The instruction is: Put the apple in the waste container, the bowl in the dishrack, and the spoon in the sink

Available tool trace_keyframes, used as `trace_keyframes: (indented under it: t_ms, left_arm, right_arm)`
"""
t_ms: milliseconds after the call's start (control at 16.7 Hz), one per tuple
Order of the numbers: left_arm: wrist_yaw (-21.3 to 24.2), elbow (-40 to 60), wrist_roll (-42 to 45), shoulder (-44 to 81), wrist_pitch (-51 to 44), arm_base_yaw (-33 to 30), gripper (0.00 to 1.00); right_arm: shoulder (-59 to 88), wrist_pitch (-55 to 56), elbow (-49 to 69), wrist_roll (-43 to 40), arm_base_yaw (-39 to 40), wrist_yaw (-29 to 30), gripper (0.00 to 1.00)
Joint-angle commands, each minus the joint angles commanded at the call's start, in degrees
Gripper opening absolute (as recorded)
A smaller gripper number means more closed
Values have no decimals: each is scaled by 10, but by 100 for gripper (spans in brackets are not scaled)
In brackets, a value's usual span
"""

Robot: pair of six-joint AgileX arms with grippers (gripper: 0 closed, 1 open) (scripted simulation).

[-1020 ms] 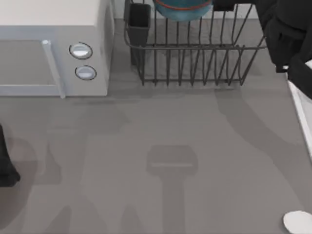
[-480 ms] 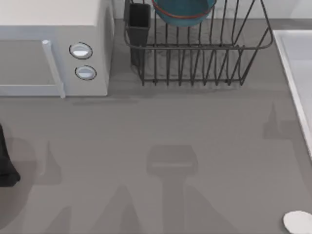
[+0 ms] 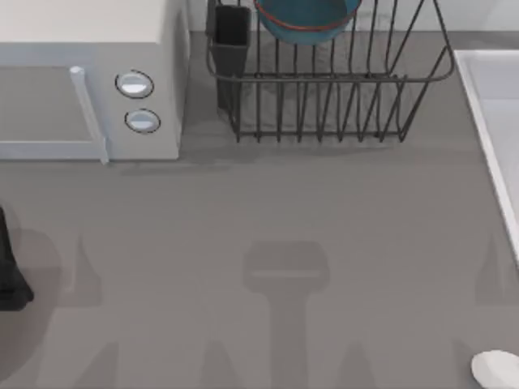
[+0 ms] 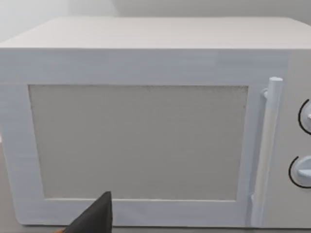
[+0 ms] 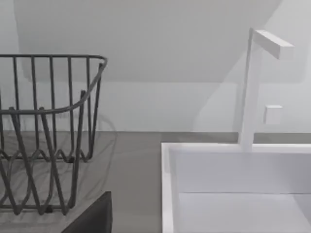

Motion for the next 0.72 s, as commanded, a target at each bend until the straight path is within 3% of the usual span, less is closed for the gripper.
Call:
trace_keyframes:
  t_ms: [480, 720]
  left_arm:
    - [0, 0, 0, 0, 0, 0, 100]
    - [0, 0, 0, 0, 0, 0, 100]
  right_arm:
    - [-17, -7, -15, 1, -7, -8, 100]
    - [39, -57, 24, -59, -9, -9, 100]
